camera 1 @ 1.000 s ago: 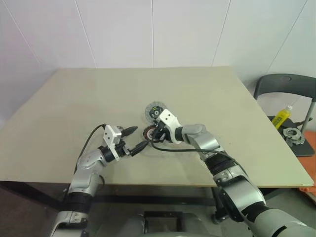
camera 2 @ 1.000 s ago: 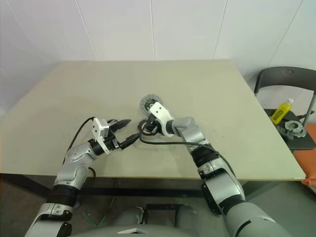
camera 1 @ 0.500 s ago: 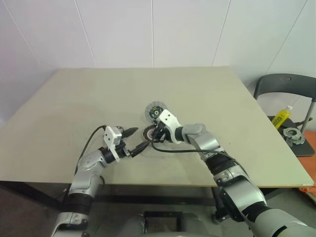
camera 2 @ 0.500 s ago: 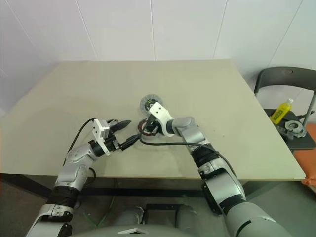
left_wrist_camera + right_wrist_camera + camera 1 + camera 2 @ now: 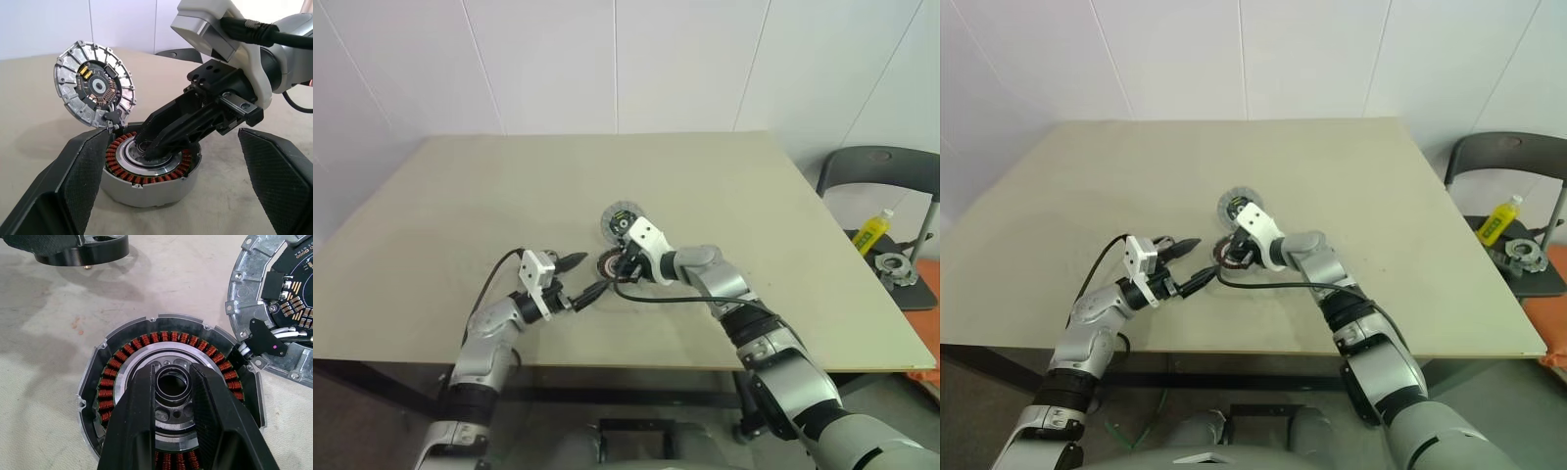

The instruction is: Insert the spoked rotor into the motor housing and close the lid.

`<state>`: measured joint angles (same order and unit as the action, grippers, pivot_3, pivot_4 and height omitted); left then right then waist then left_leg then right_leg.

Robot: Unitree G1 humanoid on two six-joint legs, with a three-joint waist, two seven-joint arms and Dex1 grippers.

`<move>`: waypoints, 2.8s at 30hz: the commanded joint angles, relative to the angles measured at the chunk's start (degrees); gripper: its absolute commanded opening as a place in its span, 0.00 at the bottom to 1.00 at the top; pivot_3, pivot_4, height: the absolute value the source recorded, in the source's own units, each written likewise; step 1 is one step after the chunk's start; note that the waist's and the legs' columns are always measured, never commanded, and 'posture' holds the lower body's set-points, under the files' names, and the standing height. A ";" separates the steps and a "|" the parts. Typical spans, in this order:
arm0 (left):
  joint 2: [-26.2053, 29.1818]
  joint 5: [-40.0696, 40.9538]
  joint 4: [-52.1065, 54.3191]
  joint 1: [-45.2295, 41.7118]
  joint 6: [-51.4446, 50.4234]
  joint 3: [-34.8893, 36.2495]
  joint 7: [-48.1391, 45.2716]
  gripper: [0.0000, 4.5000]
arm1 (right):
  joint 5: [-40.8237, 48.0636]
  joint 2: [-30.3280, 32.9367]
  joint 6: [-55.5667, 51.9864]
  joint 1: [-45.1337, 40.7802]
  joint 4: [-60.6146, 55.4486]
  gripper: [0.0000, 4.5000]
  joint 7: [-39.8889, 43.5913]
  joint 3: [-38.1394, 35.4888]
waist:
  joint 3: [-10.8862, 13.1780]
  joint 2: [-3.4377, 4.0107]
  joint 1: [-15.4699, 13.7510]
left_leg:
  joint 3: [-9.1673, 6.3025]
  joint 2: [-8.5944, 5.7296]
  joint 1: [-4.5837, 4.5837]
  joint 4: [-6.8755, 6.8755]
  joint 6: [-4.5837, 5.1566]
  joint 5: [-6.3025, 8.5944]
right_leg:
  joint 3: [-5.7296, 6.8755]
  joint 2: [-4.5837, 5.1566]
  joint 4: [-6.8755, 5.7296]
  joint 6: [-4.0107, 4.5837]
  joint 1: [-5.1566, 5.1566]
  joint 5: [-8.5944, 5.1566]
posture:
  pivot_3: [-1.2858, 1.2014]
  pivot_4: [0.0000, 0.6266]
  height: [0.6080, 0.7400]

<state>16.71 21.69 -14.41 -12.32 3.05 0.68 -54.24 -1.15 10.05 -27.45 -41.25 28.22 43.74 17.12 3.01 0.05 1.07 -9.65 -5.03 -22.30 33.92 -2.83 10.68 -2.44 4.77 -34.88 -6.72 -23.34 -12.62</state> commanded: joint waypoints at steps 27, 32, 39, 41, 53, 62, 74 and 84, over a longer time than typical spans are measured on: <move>0.48 -0.16 2.61 -0.06 0.13 -1.11 0.24 1.00 | -0.34 1.70 -2.14 0.26 0.84 0.15 1.41 0.33 | -0.05 0.16 -0.25 | -0.03 0.00 -0.10 -0.12 0.00 0.00 | 0.06 0.02 0.46 -0.01 0.10 0.01 | 0.52 0.00 1.00; 0.34 -0.30 1.99 0.12 0.63 -1.15 -0.06 1.00 | -0.39 2.15 -2.55 0.37 0.50 0.15 1.81 0.15 | -0.06 0.18 -0.23 | -0.03 0.00 -0.10 -0.12 0.00 0.00 | 0.06 0.02 0.46 -0.01 0.10 0.01 | 0.52 0.00 1.00; 0.00 -0.51 1.52 0.08 1.08 -1.35 -0.13 1.00 | -0.40 2.56 -2.48 0.07 1.07 0.15 1.54 -0.44 | -0.06 0.18 -0.25 | -0.02 0.00 -0.10 -0.12 0.00 0.00 | 0.06 0.02 0.48 -0.01 0.11 0.01 | 0.52 0.00 1.00; -0.05 -0.49 1.50 0.09 1.11 -1.38 -0.13 1.00 | -0.41 2.66 -2.46 0.00 1.21 0.15 1.48 -0.54 | -0.06 0.18 -0.26 | -0.02 0.00 -0.10 -0.12 0.00 0.00 | 0.06 0.02 0.49 -0.01 0.12 0.01 | 0.52 0.00 1.00; -0.28 -0.66 1.99 0.19 0.91 -1.48 0.07 1.00 | -0.43 3.10 -2.08 -0.57 2.49 0.15 1.36 -1.11 | -0.07 0.20 -0.34 | -0.03 0.00 -0.11 -0.11 0.00 0.00 | 0.07 0.03 0.54 -0.01 0.15 0.01 | 0.52 0.00 1.00; -0.19 -0.56 3.02 -0.02 0.04 -1.65 0.42 1.00 | -0.28 4.11 -2.15 -0.52 2.79 0.15 1.64 -1.22 | -0.07 0.21 -0.50 | -0.03 -0.02 -0.13 -0.11 0.00 0.00 | 0.08 0.05 0.57 -0.01 0.17 0.01 | 0.52 0.00 1.00; -0.12 -0.48 4.04 -0.42 -0.97 -1.81 0.82 1.00 | 0.09 4.94 -3.08 -0.04 2.02 0.15 2.29 -0.88 | -0.07 0.22 -0.54 | -0.03 -0.03 -0.16 -0.09 0.00 0.01 | 0.12 0.10 0.62 -0.01 0.21 0.01 | 0.52 0.00 1.00; -0.03 -0.53 4.33 -0.32 -1.20 -1.72 0.86 1.00 | 0.18 4.75 -3.00 -0.09 2.17 0.15 1.99 -1.07 | -0.07 0.23 -0.53 | -0.03 -0.03 -0.17 -0.09 0.00 0.01 | 0.16 0.13 0.65 -0.01 0.22 0.01 | 0.52 0.00 1.00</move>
<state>16.25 21.18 -12.65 -11.68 1.55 -1.11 -53.36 0.38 12.42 -28.98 -42.00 28.68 47.02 16.60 2.95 0.27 0.55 -9.68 -5.06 -22.47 33.83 -2.83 10.68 -2.28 4.90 -34.23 -6.73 -23.12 -12.61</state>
